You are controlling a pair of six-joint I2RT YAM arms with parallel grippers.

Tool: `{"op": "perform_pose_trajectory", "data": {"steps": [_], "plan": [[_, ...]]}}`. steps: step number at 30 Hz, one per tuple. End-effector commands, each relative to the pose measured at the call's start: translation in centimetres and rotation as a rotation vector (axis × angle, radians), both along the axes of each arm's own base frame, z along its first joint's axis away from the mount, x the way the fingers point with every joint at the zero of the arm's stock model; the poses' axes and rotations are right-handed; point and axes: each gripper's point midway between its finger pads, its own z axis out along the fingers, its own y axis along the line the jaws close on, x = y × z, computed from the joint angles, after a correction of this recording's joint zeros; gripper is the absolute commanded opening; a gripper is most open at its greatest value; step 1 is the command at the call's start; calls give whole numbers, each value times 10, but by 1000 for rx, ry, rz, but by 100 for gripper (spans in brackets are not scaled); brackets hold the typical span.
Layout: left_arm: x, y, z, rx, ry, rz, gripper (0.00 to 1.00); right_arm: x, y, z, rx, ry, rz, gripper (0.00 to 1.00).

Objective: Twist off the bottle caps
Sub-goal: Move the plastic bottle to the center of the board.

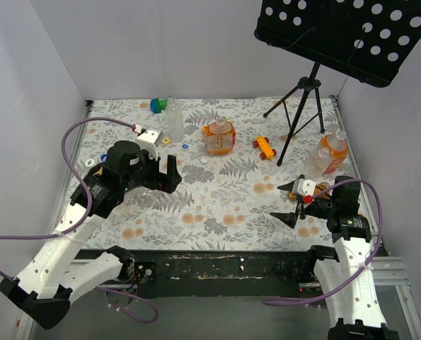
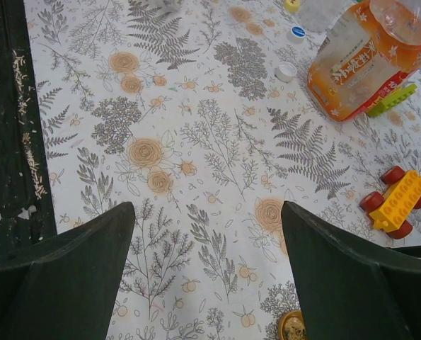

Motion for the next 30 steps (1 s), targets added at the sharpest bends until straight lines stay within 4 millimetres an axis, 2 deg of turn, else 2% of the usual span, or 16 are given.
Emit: {"op": "perform_pose_trajectory", "data": {"steps": [1,5,10,15,18,27,30], "plan": [[-2,37,-36,280,34,7,98,-5,3,3,18,0,36,91],[2,58,-82,460,80,-2,98,-5,3,2,10,4,37,91],[15,64,-102,552,45,-8,98,-3,2,0,10,11,33,91],[24,64,-131,624,38,-54,98,-3,2,-2,11,20,35,91],[30,71,-149,691,55,-49,98,-2,2,-2,8,25,30,91],[44,82,-177,780,64,-26,98,-4,3,-2,13,25,42,91],[47,82,-188,796,83,-35,95,-4,3,-2,11,21,40,91]]}}
